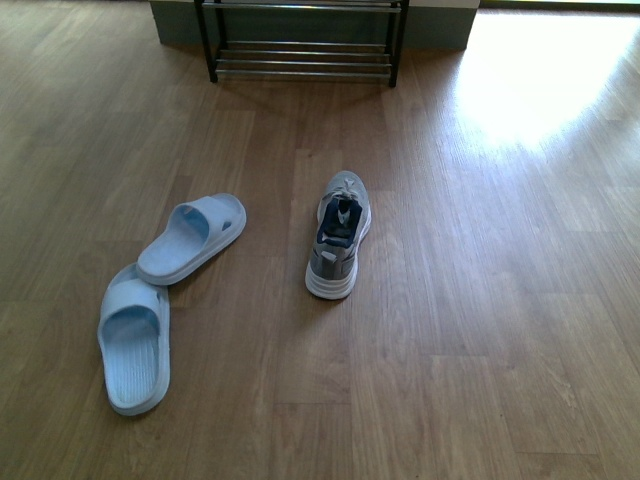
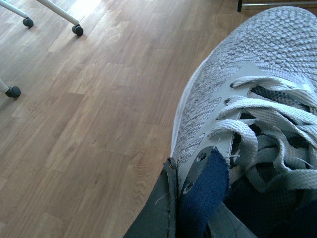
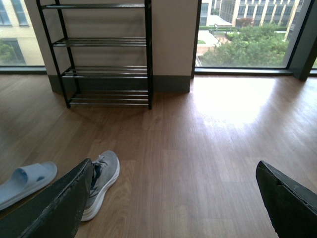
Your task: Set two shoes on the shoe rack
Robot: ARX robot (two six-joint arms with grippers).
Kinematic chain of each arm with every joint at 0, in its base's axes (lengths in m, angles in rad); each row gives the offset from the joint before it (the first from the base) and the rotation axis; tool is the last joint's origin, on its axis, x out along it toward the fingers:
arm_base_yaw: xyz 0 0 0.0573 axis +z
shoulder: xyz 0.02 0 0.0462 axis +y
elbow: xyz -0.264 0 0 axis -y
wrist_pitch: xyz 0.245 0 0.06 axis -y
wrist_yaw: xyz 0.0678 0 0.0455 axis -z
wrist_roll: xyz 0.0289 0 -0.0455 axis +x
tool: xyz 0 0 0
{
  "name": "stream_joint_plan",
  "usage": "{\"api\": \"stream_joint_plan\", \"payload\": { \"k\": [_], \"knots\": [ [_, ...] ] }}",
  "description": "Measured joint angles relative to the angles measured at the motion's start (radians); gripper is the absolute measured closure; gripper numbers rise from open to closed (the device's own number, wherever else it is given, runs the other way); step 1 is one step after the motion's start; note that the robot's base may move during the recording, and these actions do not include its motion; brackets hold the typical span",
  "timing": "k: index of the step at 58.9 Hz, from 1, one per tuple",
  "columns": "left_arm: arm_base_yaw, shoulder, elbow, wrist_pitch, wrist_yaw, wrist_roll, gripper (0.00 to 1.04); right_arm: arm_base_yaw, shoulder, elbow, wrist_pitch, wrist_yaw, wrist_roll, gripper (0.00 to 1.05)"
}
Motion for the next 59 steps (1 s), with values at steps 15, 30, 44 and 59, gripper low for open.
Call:
{"api": "stream_joint_plan", "payload": {
  "k": [15, 30, 44, 59],
  "knots": [
    [-0.001, 0.0, 0.0, 0.0, 0.004, 0.0, 1.04, 0.0, 0.0, 0.0, 0.0, -0.001, 0.0, 0.09],
    [-0.001, 0.0, 0.0, 0.0, -0.006, 0.0, 1.04, 0.0, 0.0, 0.0, 0.0, -0.002, 0.0, 0.09],
    [-0.001, 0.0, 0.0, 0.0, -0.003, 0.0, 1.04, 0.0, 0.0, 0.0, 0.0, -0.002, 0.0, 0.09],
    [-0.001, 0.0, 0.0, 0.0, 0.004, 0.0, 1.04, 0.0, 0.0, 0.0, 0.0, 0.002, 0.0, 0.09]
  ]
}}
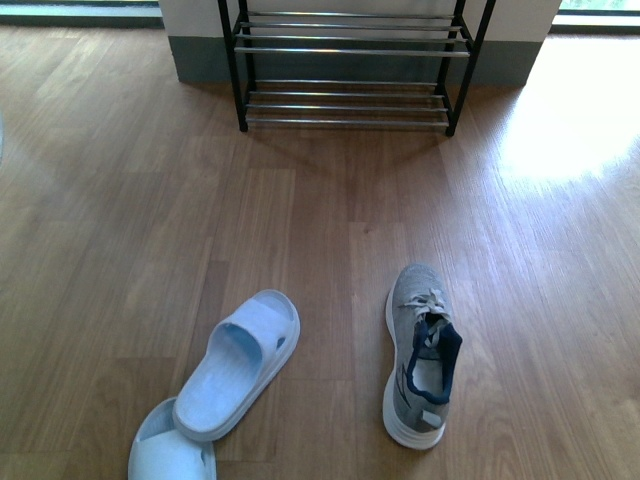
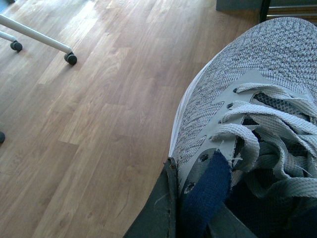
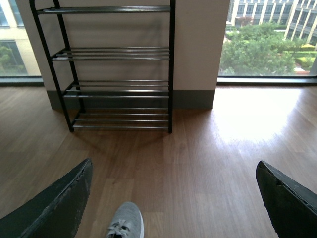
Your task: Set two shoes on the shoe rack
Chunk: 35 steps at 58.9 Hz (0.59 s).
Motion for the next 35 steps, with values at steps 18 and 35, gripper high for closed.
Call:
{"api": "stream_joint_plan", "payload": {
  "k": [18, 35],
  "knots": [
    [-0.001, 0.0, 0.0, 0.0, -0.012, 0.0, 1.04, 0.0, 0.0, 0.0, 0.0, -0.007, 0.0, 0.09],
    [-0.001, 0.0, 0.0, 0.0, -0.007, -0.001, 1.04, 0.009, 0.197, 0.11, -0.371, 0.047, 0.089, 0.09]
  ]
}}
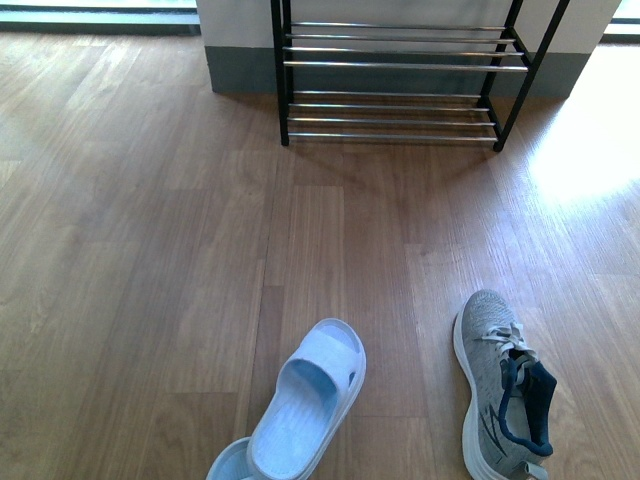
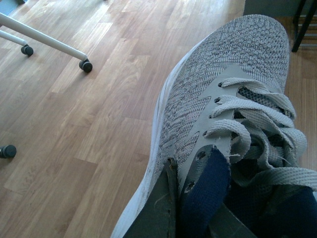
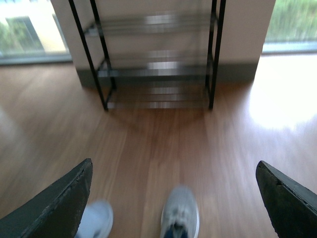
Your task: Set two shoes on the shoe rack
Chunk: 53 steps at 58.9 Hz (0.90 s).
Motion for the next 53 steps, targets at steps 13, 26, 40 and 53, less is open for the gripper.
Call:
{"api": "stream_joint_plan", "payload": {
  "k": [13, 26, 40, 53],
  "knots": [
    [-0.001, 0.0, 0.0, 0.0, 0.005, 0.0, 1.04, 0.01, 0.15, 0.092, -0.198, 0.006, -0.032, 0.09],
    [-0.001, 0.0, 0.0, -0.001, 0.0, -0.002, 1.04, -0.204, 1.175, 0.248, 0.735, -0.125, -0.09, 0.09],
    [-0.001, 0.001, 0.0, -0.001, 0.002, -0.002, 1.04, -0.222, 1.64, 0.252, 0.891, -0.087, -0.126, 0.09],
    [-0.001, 0.001, 0.0, -0.001, -0.002, -0.002, 1.04, -0.188, 1.585, 0.236, 0.689, -0.142, -0.133, 0.09]
  ]
}}
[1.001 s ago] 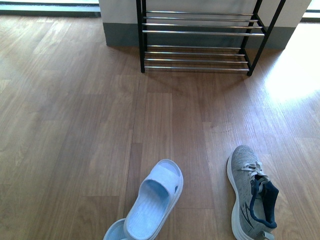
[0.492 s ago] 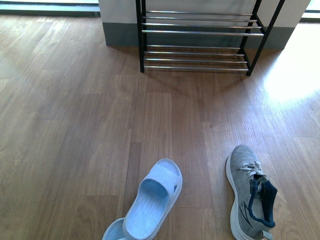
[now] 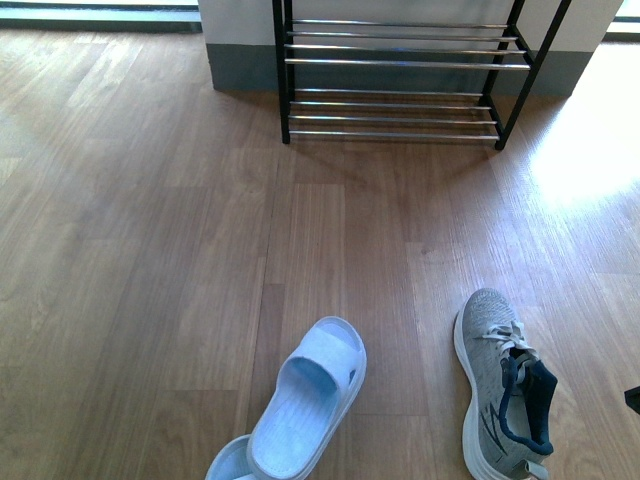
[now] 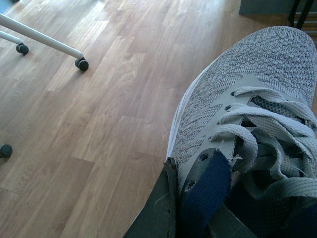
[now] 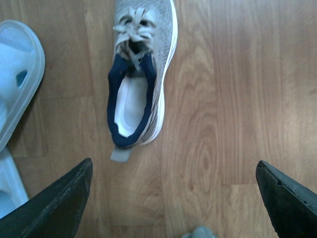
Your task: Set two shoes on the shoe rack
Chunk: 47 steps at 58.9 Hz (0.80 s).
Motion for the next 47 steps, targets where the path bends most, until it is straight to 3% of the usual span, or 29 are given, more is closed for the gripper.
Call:
{"api": "stream_joint_plan", "payload": {
  "k": [7, 14, 19, 31, 47],
  "knots": [
    [0.0, 0.001, 0.0, 0.0, 0.003, 0.0, 1.04, 0.0, 0.003, 0.025, -0.089, -0.011, -0.012, 0.09],
    [0.0, 0.001, 0.0, 0.0, 0.002, 0.0, 1.04, 0.031, 0.243, 0.031, 0.23, 0.012, -0.013, 0.09],
    [0.0, 0.001, 0.0, 0.0, 0.002, 0.0, 1.04, 0.049, 0.378, 0.048, 0.325, 0.024, -0.008, 0.09],
    [0.0, 0.001, 0.0, 0.0, 0.002, 0.0, 1.04, 0.074, 0.453, 0.092, 0.368, 0.067, 0.024, 0.09],
    [0.0, 0.001, 0.0, 0.0, 0.002, 0.0, 1.04, 0.06, 0.544, 0.165, 0.408, 0.012, 0.077, 0.09]
  ]
}}
